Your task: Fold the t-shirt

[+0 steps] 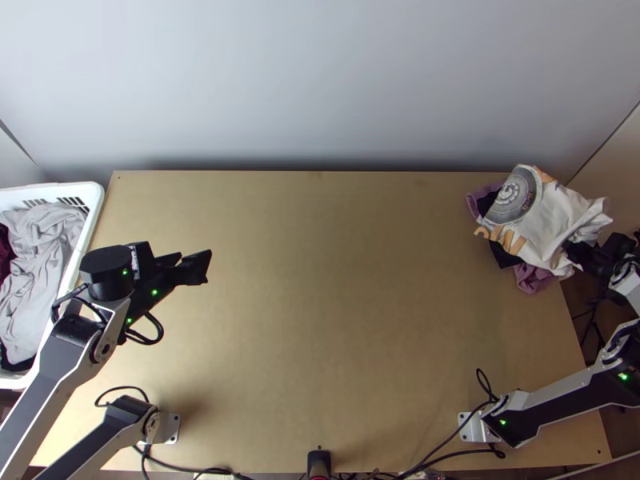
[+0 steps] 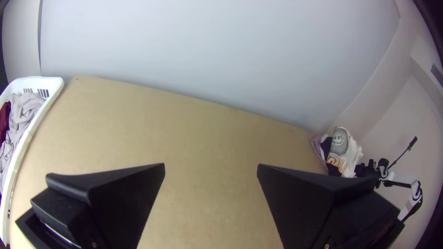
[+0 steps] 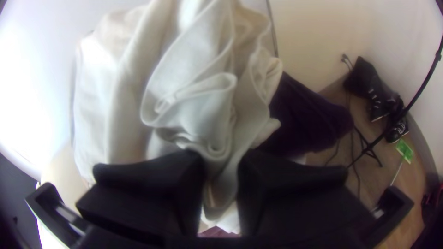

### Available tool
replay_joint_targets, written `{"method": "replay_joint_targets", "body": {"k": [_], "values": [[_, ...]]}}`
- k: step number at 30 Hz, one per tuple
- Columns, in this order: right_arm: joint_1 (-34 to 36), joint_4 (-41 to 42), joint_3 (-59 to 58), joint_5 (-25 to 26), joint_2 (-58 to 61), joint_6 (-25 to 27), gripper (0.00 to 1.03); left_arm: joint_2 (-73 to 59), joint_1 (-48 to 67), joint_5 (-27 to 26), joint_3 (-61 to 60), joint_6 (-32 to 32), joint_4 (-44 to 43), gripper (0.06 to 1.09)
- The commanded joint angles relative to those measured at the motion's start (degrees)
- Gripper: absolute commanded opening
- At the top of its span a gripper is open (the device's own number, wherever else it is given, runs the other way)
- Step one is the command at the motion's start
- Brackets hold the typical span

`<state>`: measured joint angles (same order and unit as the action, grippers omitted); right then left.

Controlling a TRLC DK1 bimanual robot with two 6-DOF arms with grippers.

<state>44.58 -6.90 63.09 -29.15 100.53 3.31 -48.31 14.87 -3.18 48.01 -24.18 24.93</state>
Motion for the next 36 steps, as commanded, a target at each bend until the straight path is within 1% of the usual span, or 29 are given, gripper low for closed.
{"method": "replay_joint_targets", "body": {"k": [1, 4, 6, 8, 10, 13, 15, 16, 20, 22, 24, 26, 29, 31, 32, 34, 36], "values": [[-1.51, 0.13, 2.48, -0.21, -4.11, -7.27, 1.0, 0.77, -0.37, 0.1, -0.72, 0.1, 0.21, 1.03], [-1.6, -1.89, 4.23, -1.18, -8.25, -8.58, 0.99, 1.38, -0.55, 0.1, -0.99, 0.19, 0.3, 1.03], [-1.51, -3.3, 4.59, -1.97, -11.85, -10.61, 0.99, 1.64, -0.81, 0.1, -1.16, 0.19, 0.3, 1.03], [-1.51, -6.64, 4.5, -3.2, -15.19, -10.78, 0.99, 2.0, -1.07, 0.1, -1.25, 0.28, 0.38, 1.03], [-1.69, -10.15, 3.18, -3.9, -19.06, -9.64, 0.99, 2.7, -1.43, 0.1, -1.25, 0.45, 0.74, 1.03], [-1.69, -11.21, -1.92, -6.71, -26.0, -7.79, 0.99, 4.11, -1.95, 0.1, -1.6, 0.72, 1.7, 1.03], [-1.51, -13.67, -5.26, -8.38, -30.83, -5.33, 0.99, 5.34, -2.83, 0.1, -2.04, 1.07, 2.49, 1.03], [-1.51, -14.81, -6.49, -8.38, -33.03, -4.54, 0.99, 5.95, -3.36, 0.1, -2.31, 1.42, 2.85, 1.03], [-1.6, -18.77, -10.71, -9.44, -40.85, -4.54, 0.99, 8.32, -7.05, 0.1, -3.01, 3.97, 3.46, 1.03], [-2.65, -20.61, -12.73, -9.88, -45.07, -5.6, 0.99, 8.76, -9.51, 0.02, -3.01, 5.29, 3.46, 1.03], [-5.38, -22.37, -14.66, -9.79, -49.82, -6.91, 0.99, 9.2, -11.09, 0.02, -3.18, 6.52, 3.46, 1.03], [-8.63, -22.55, -16.86, -9.61, -55.27, -9.64, 0.99, 10.79, -12.15, 0.1, -3.89, 7.57, 2.93, 1.03], [-13.99, -22.64, -18.53, -7.59, -61.68, -13.95, 0.99, 12.98, -15.14, 0.1, -5.73, 8.01, 1.53, 1.03], [-19.18, -22.55, -19.41, -4.34, -65.11, -15.7, 0.99, 13.95, -16.28, 0.1, -7.14, 8.63, 0.82, 1.03], [-22.34, -22.2, -20.02, -2.05, -66.87, -16.49, 0.99, 14.48, -16.37, 0.19, -8.02, 8.72, 0.3, 1.03], [-28.67, -19.65, -22.22, 4.1, -69.77, -17.73, 0.99, 15.71, -16.98, 0.1, -10.3, 9.07, -1.72, 1.03], [-34.29, -16.75, -24.95, 9.28, -71.97, -17.99, 0.99, 17.47, -16.98, 0.19, -13.03, 9.33, -4.27, 1.03]]}}
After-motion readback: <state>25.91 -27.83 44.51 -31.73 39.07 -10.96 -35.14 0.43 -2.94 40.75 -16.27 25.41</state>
